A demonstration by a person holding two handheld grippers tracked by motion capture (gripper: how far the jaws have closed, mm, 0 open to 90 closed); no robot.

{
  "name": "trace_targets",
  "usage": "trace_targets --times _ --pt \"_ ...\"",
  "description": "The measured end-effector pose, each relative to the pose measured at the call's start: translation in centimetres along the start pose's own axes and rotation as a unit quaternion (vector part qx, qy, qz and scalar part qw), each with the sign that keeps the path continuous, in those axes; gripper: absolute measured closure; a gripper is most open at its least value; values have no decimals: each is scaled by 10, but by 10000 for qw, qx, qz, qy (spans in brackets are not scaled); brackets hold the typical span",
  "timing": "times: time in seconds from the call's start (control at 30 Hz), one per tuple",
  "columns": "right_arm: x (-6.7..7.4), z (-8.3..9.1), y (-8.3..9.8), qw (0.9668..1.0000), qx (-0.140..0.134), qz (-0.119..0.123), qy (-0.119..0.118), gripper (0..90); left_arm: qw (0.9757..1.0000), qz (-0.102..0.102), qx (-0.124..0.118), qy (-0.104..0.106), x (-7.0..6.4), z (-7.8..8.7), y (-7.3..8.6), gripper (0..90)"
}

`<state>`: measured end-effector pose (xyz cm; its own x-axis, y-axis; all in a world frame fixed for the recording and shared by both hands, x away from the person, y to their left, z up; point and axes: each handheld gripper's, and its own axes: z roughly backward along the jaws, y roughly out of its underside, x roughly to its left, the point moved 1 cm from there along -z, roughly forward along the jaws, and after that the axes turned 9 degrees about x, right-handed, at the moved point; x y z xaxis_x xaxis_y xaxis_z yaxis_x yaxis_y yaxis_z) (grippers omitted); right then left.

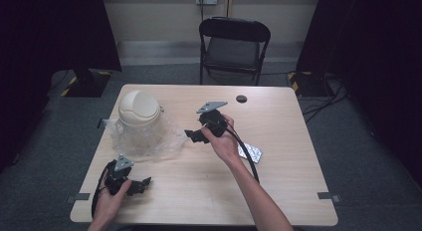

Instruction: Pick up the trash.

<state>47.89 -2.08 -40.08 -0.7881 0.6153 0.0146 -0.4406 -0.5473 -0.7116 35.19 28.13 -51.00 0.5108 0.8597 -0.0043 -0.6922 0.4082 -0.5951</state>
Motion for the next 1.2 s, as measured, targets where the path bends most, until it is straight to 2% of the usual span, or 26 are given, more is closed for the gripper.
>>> trace_targets --times 0.23,0.43,0.53,0.57,0.63,0.67,0.8,0.83,1.0,1.13,1.2 --pt "0 -13 -27 9998 16 125 -128 154 10000 -6 2 -1 0 0 0 0" --pt "-5 -28 -48 9996 22 91 -278 163 10000 -7 2 -1 0 0 0 0" --pt "-6 -33 -56 9996 29 88 -271 168 10000 -5 -1 0 0 0 0 0" --pt "-8 -39 -65 9995 56 90 -295 172 10000 -8 0 0 0 0 0 0" --pt "-8 -41 -70 9995 47 100 -283 172 10000 -8 1 0 0 0 0 0" --pt "-9 -46 -81 9996 27 120 -260 173 10000 -8 0 -1 0 0 0 0" --pt "-8 -55 -93 9996 71 172 -213 173 10000 -8 1 0 0 0 0 0" --pt "-6 -62 -100 9995 110 182 -215 174 10000 -9 2 1 0 0 0 0" --pt "-1 -74 -114 9994 67 277 -193 174 10000 -8 2 1 0 0 0 0" --pt "4 -81 -119 9994 52 297 -184 173 10000 -7 2 1 0 0 0 0" --pt "9 -89 -120 9993 133 331 -147 173 10000 -8 1 2 0 0 0 0"
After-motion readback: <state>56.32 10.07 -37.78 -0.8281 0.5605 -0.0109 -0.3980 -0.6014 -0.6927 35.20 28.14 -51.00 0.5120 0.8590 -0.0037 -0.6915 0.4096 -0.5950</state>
